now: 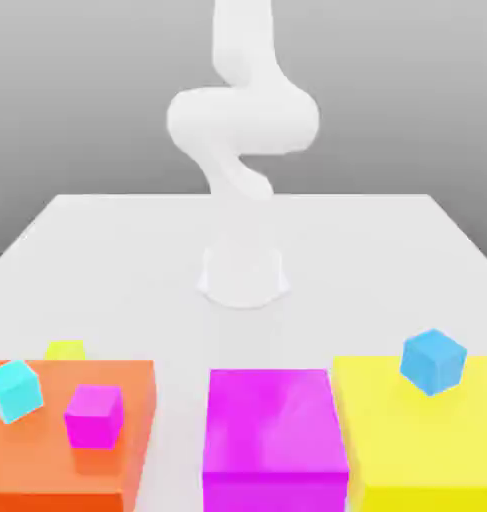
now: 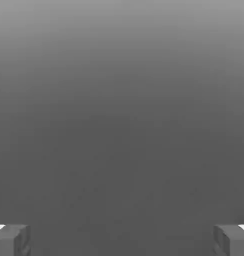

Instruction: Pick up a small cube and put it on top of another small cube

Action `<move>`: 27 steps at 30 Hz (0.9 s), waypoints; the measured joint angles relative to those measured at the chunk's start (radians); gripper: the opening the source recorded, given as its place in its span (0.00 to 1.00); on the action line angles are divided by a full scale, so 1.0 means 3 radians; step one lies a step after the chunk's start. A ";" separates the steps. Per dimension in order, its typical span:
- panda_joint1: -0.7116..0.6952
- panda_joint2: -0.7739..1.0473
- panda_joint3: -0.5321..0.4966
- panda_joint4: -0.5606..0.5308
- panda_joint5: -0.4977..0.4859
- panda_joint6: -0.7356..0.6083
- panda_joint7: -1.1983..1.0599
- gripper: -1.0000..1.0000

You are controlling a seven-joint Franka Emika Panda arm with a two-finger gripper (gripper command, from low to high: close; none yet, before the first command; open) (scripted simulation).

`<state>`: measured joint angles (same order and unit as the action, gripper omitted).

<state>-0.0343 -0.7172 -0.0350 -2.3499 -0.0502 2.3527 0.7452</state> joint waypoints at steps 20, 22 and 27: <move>-0.0837 0.2318 -0.1505 -0.1378 0.0057 0.1503 -0.2563 0.50; -0.0977 0.2579 -0.1430 -0.1458 0.0472 0.1661 -0.3032 0.50; -0.1558 0.3197 -0.0668 -0.1353 0.1344 0.2100 -0.3731 0.50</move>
<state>-0.5016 0.2418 -0.2353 -2.7558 0.3529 2.9826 -0.3741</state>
